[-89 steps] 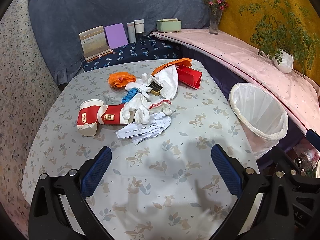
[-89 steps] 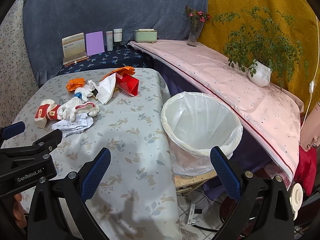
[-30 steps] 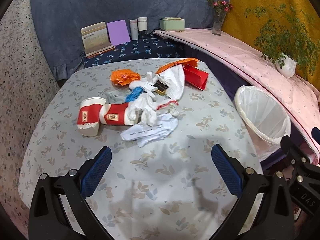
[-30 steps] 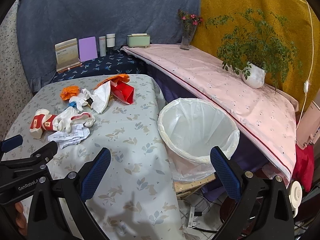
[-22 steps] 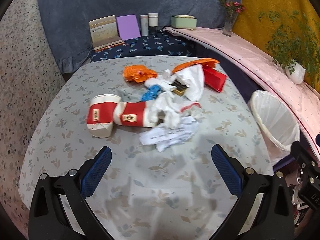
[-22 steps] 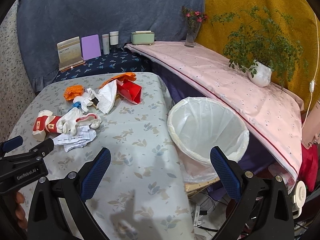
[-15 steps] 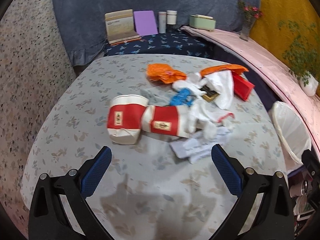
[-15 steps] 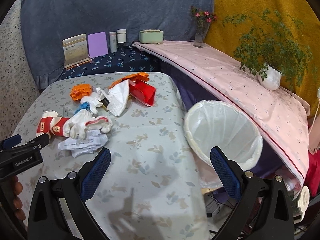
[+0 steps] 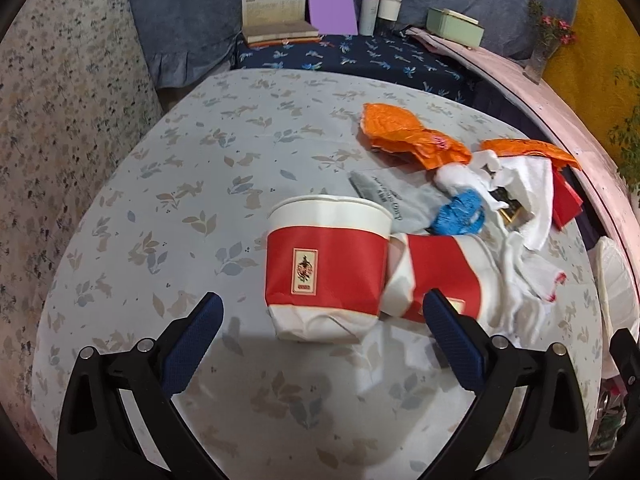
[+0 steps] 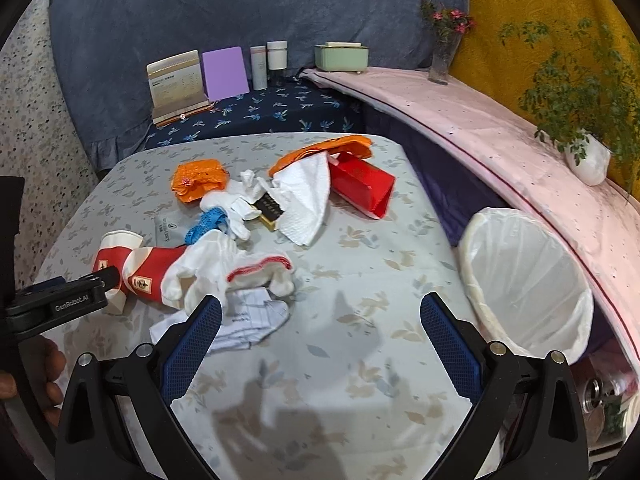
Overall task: Collect trash
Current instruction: 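Grasp a red-and-white paper cup with the left tool while the right grasps the white red-cuffed glove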
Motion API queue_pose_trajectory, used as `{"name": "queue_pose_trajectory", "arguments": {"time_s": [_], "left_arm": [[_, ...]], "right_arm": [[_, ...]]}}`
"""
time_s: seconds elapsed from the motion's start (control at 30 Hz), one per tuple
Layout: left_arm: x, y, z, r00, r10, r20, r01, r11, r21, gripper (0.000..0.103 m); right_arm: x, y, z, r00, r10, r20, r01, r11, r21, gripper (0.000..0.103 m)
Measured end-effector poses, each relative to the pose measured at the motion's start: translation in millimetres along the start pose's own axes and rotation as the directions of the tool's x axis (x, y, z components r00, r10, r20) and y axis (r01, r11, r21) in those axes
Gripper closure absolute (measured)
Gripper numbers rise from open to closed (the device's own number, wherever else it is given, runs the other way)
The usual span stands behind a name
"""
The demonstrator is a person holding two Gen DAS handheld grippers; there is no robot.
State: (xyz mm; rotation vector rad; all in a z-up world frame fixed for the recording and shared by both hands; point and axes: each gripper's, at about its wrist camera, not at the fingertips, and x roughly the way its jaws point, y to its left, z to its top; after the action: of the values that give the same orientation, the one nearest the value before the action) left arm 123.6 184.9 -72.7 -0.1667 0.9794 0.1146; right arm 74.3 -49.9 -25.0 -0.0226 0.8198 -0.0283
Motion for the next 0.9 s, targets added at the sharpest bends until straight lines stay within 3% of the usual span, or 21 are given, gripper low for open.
{"name": "queue_pose_trajectory", "arguments": {"time_s": [0.33, 0.43, 0.57, 0.7, 0.83, 0.9], "left_arm": [[42, 5, 3, 0.995, -0.054, -0.078, 0.053, 0.999, -0.005, 0.01], [47, 5, 5, 0.994, -0.074, -0.084, 0.074, 0.997, -0.003, 0.016], [49, 6, 8, 0.99, -0.108, -0.091, 0.108, 0.994, -0.006, 0.038], [46, 9, 10, 0.989, -0.126, -0.08, 0.125, 0.992, -0.013, 0.039], [38, 10, 11, 0.992, -0.118, -0.052, 0.119, 0.993, 0.001, 0.039], [33, 10, 13, 0.993, -0.113, -0.036, 0.113, 0.994, 0.007, 0.039]], "right_arm": [[38, 21, 13, 0.998, 0.038, -0.051, -0.038, 0.999, 0.008, 0.013], [50, 25, 14, 0.996, 0.049, -0.076, -0.047, 0.999, 0.021, 0.014], [65, 27, 15, 0.992, 0.069, -0.107, -0.065, 0.997, 0.034, 0.018], [76, 35, 17, 0.989, 0.082, -0.125, -0.079, 0.996, 0.029, 0.024], [86, 41, 20, 0.984, 0.108, -0.139, -0.105, 0.994, 0.031, 0.044], [89, 41, 21, 0.98, 0.139, -0.145, -0.134, 0.99, 0.045, 0.062]]}}
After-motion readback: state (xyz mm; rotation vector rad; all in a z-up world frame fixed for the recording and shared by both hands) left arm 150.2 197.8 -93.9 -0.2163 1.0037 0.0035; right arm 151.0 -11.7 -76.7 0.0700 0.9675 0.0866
